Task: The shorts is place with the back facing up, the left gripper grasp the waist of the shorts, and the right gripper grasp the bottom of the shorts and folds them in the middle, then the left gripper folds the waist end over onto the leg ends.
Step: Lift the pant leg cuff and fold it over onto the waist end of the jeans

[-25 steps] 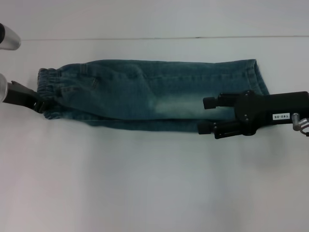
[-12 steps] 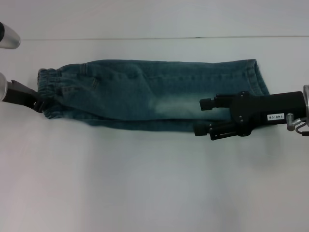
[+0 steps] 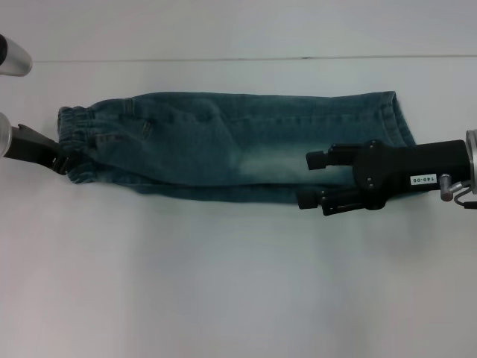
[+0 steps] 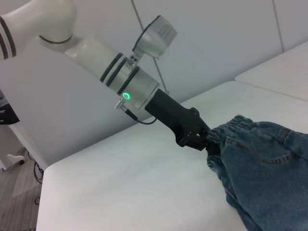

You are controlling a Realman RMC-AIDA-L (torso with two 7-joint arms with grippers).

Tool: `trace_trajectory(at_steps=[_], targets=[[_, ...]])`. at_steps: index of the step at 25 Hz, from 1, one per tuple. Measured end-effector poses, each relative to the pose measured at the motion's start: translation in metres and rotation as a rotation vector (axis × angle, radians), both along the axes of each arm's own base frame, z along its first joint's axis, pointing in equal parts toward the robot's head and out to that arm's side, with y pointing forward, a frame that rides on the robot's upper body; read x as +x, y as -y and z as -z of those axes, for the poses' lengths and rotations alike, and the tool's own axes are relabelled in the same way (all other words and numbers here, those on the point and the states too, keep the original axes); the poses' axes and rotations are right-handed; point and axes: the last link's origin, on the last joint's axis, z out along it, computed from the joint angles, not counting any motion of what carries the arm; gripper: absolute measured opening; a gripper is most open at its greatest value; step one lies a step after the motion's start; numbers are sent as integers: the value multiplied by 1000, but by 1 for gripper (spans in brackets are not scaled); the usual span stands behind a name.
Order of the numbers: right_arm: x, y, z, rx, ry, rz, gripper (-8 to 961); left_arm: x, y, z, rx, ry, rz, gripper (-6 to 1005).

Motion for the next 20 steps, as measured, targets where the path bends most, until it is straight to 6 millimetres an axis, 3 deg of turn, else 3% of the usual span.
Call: trace_trajectory(at_steps=[3,14,20], targets=[[1,0,2,4,3,0,920,0,0,0,-2,0,1,112],[7,-10,17,44,67,31,713,18,-1,-13,-47,2,36,107],[10,-24,24,171,42,75,427,46,0,-21,-129,9,73,106]])
